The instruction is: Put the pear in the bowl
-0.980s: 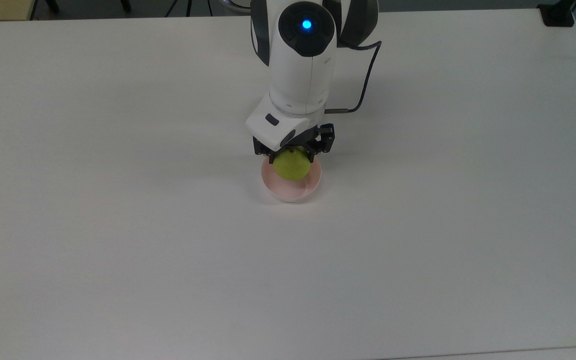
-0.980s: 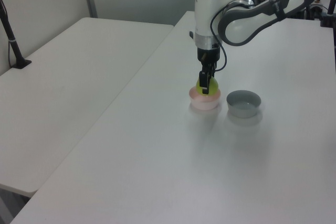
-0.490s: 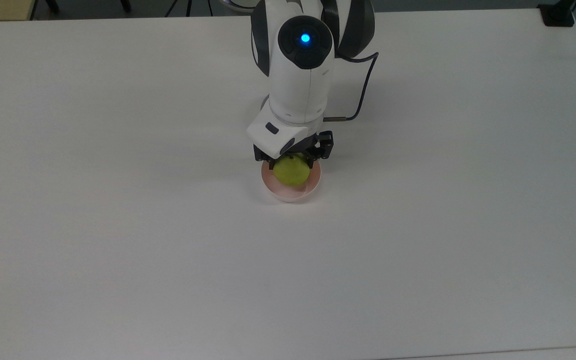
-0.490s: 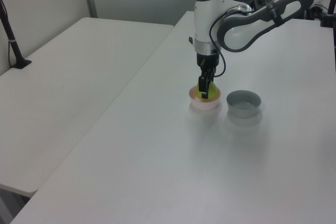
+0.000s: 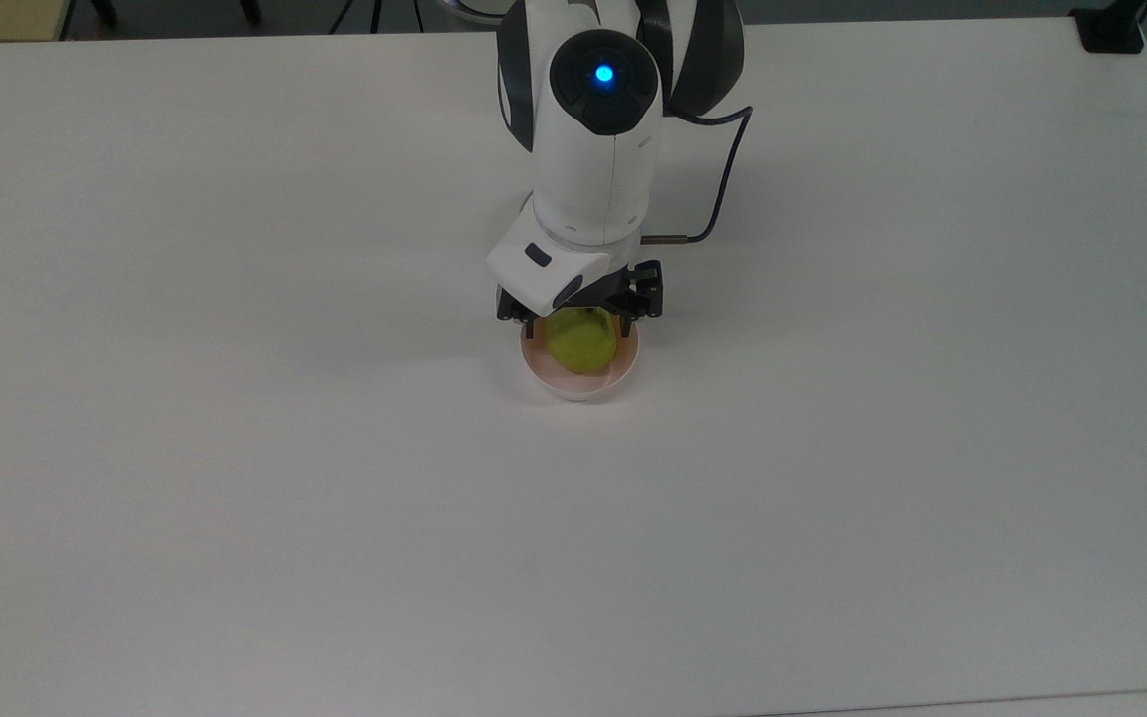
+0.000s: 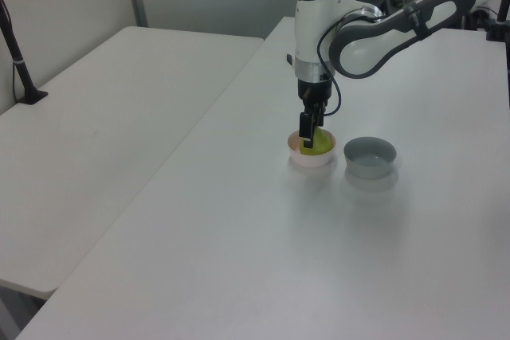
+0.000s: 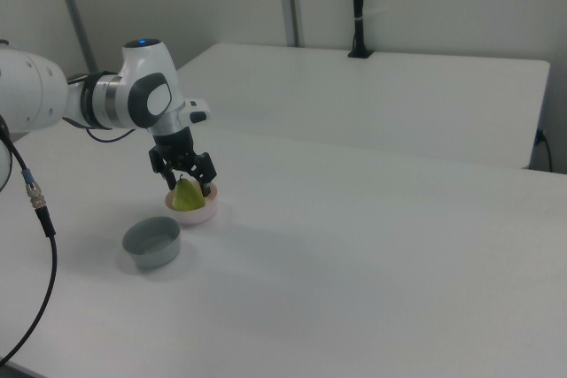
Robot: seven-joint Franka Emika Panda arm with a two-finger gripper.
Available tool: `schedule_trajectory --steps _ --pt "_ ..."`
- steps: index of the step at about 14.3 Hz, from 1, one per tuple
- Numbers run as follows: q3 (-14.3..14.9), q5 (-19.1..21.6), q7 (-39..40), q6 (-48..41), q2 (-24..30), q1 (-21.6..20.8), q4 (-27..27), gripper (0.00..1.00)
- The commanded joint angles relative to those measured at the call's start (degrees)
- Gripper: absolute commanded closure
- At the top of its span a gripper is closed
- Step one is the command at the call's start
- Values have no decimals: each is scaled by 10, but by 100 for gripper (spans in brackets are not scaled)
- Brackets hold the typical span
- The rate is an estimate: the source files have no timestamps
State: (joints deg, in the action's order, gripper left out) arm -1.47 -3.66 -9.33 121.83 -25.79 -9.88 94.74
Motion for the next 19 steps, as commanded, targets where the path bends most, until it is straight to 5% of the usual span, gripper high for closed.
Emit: schedule_trajectory --steps 1,7,12,19 --pt "4 7 -10 10 17 -1 5 0" --pt "11 7 -3 -114 80 14 -37 0" --pt "11 8 45 -226 179 68 -40 0" --pt "16 21 55 -288 239 87 -34 0"
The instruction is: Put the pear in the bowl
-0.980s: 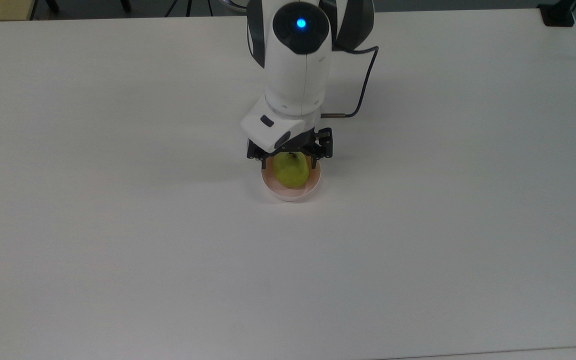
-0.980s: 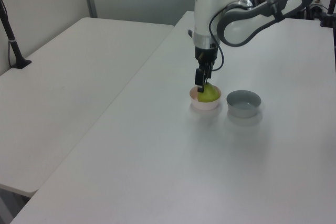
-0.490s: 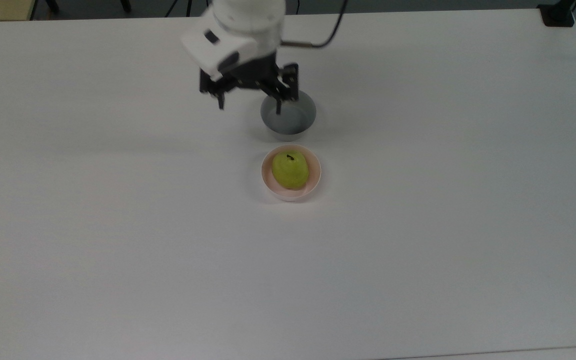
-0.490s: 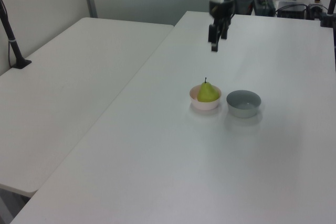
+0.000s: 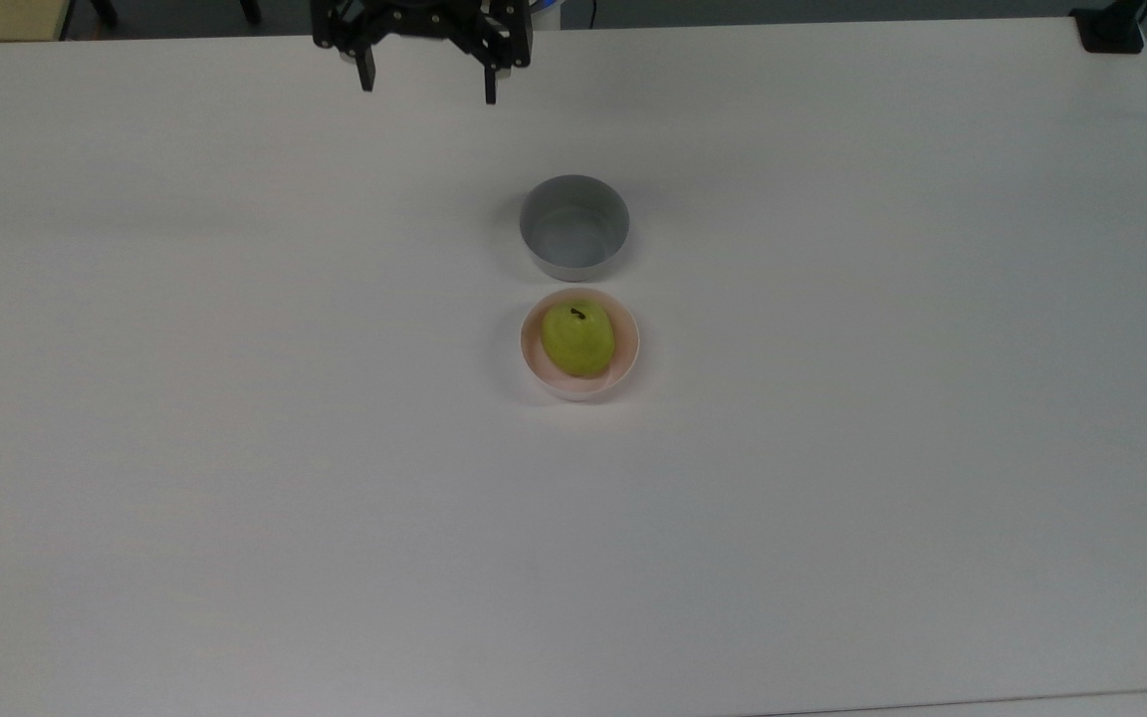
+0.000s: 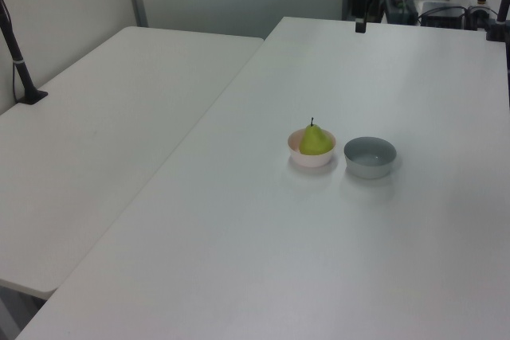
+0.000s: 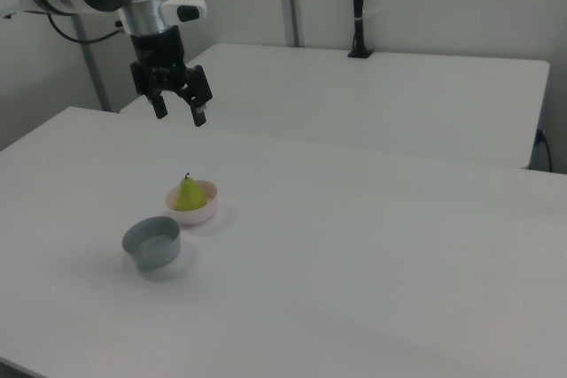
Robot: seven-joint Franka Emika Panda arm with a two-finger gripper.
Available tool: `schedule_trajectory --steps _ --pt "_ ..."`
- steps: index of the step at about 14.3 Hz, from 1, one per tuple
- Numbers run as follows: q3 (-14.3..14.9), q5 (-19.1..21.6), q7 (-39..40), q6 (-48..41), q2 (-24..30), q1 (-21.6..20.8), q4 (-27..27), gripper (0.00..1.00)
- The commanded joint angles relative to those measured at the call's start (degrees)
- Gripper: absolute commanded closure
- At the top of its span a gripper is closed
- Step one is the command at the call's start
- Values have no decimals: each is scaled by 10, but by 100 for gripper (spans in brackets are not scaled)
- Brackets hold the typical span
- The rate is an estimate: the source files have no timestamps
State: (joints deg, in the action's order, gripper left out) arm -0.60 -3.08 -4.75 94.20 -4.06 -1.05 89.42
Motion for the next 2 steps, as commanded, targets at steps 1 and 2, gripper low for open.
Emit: schedule_trajectory --steps 1,2 --pt "8 14 10 -12 22 -1 18 0" --pt "8 15 10 -12 22 1 18 0"
